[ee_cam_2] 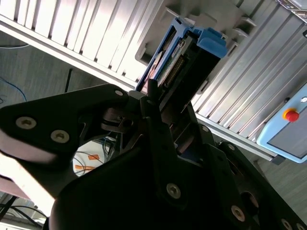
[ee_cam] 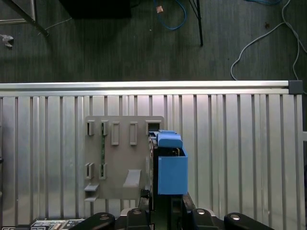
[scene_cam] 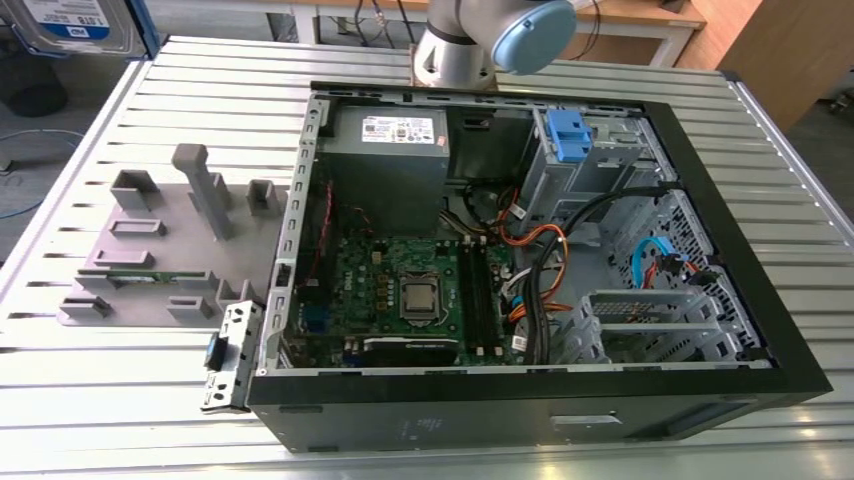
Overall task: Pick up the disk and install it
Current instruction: 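Pick up the disk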
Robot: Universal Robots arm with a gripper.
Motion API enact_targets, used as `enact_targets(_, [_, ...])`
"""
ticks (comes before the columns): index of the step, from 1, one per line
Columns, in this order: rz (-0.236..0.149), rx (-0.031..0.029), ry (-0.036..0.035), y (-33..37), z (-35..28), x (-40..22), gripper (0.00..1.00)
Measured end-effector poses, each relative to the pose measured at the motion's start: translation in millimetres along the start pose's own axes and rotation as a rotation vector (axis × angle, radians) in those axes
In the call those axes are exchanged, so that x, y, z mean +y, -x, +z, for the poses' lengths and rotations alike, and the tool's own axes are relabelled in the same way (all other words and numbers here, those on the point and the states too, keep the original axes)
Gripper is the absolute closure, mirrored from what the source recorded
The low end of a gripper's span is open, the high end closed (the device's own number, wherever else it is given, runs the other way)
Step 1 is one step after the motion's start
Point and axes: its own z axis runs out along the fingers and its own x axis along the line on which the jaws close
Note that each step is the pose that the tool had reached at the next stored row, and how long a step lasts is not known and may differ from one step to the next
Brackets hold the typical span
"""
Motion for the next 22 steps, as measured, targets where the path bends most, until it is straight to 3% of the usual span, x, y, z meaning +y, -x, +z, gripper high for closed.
enact_targets(8, [0.0, 0.0, -0.0001, 0.2, 0.0, -6.9, 0.65])
enact_targets(22, [0.0, -0.0001, -0.0001, 0.4, 0.0, -13.1, 0.65])
